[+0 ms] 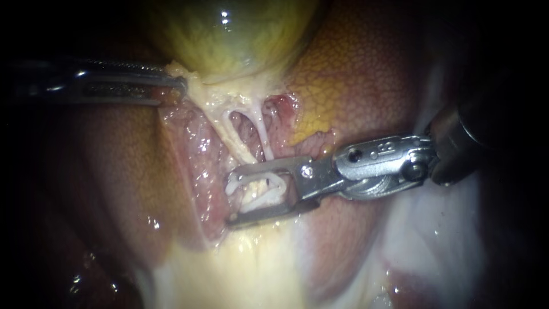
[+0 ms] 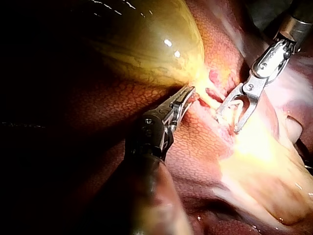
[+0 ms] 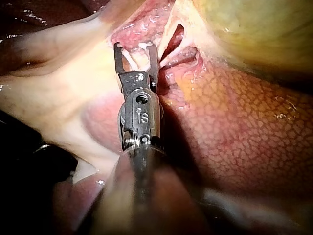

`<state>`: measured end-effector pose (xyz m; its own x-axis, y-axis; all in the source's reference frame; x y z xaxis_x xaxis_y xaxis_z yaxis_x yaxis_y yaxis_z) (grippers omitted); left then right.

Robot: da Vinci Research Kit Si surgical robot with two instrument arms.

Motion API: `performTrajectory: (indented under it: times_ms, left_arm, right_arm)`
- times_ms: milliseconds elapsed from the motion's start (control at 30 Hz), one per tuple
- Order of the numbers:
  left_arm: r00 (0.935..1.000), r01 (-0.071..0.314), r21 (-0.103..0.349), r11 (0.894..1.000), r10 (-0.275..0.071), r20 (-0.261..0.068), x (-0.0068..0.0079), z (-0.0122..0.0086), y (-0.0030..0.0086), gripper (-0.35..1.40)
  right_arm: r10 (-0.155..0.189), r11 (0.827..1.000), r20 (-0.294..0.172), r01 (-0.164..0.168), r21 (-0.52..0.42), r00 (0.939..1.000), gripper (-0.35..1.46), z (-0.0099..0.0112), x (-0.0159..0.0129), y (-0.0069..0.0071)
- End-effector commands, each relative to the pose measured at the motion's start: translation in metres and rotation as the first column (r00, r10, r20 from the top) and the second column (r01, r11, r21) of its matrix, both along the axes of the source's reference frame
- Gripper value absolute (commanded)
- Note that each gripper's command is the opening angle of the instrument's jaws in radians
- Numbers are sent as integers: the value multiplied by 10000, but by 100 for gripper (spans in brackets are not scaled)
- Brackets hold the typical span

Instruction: Clipping first clip left tube

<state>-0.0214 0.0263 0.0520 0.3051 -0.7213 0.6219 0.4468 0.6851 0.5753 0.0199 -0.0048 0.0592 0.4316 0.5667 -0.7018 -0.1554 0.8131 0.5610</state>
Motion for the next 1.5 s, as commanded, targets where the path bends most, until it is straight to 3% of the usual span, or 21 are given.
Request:
performTrajectory:
  times_ms: [33,100,200,267,333,667,1067,1200,1500]
  left_arm:
    - [10000,-1,-1,10000,1,-1,0,0,0,-35]
    - [10000,-1,-1,10000,1,0,0,0,0,-35]
    - [10000,-3,-1,10000,3,1,0,1,0,-35]
    - [10000,-3,-2,10000,3,1,0,1,0,-35]
    - [10000,-3,-3,10000,3,1,0,1,0,-35]
    - [10000,-3,-7,10000,3,0,0,2,0,-35]
    - [10000,-3,-9,10000,3,-1,0,2,0,-35]
    - [10000,-3,-8,10000,3,-1,0,2,0,-35]
    - [10000,-3,-8,10000,3,0,0,2,0,-35]
  right_arm:
    - [-3,10000,-2,3,2,10000,40,0,0,0]
    - [85,10000,-85,-85,-15,9999,40,-1,0,-1]
    - [-20,9998,-642,32,188,9979,41,-5,-1,0]
    - [-332,9982,-1221,389,452,9920,41,-9,-1,2]
    - [-391,9974,-1570,480,535,9868,42,-14,-1,3]
    - [-683,9896,-2759,1002,1031,9588,44,-23,-13,2]
    - [-872,9789,-3176,1403,1486,9442,44,-29,-36,5]
    - [-963,9734,-3368,1593,1646,9366,43,-30,-42,6]
    - [-875,9717,-3316,1539,1794,9393,43,-25,-43,9]
